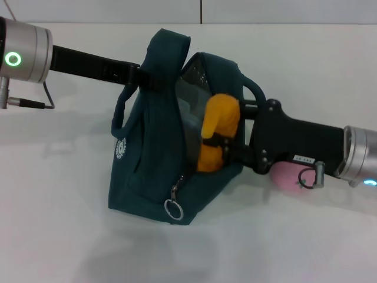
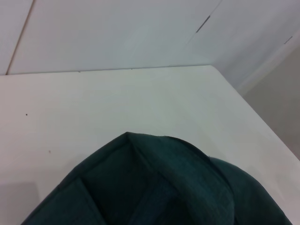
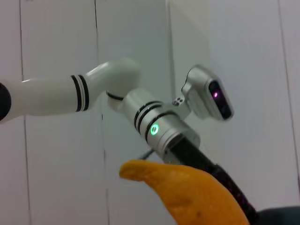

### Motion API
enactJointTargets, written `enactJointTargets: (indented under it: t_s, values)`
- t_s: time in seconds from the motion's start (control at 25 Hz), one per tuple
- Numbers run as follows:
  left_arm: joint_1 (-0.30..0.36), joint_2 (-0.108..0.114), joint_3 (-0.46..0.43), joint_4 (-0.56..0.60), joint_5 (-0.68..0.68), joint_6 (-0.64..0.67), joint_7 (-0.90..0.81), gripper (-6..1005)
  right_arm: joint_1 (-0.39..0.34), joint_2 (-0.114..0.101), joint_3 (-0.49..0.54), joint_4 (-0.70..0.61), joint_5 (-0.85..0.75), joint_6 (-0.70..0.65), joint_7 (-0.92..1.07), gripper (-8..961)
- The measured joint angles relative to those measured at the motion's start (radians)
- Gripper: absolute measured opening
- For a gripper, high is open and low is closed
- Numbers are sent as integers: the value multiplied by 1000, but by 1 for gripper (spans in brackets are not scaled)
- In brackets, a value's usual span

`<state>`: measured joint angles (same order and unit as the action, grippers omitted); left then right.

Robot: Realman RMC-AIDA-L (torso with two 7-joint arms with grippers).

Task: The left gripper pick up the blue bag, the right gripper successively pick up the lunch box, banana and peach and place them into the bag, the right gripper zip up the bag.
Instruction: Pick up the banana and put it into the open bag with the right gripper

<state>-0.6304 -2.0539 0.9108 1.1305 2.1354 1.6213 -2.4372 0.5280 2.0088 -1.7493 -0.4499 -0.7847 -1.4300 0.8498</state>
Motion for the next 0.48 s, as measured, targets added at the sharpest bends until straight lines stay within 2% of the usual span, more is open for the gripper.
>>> enactJointTargets:
  t_s: [0.48]
  values:
    - [-1, 0, -1, 0, 0, 0, -2, 49, 5, -22, 14, -6, -28, 2, 170, 503]
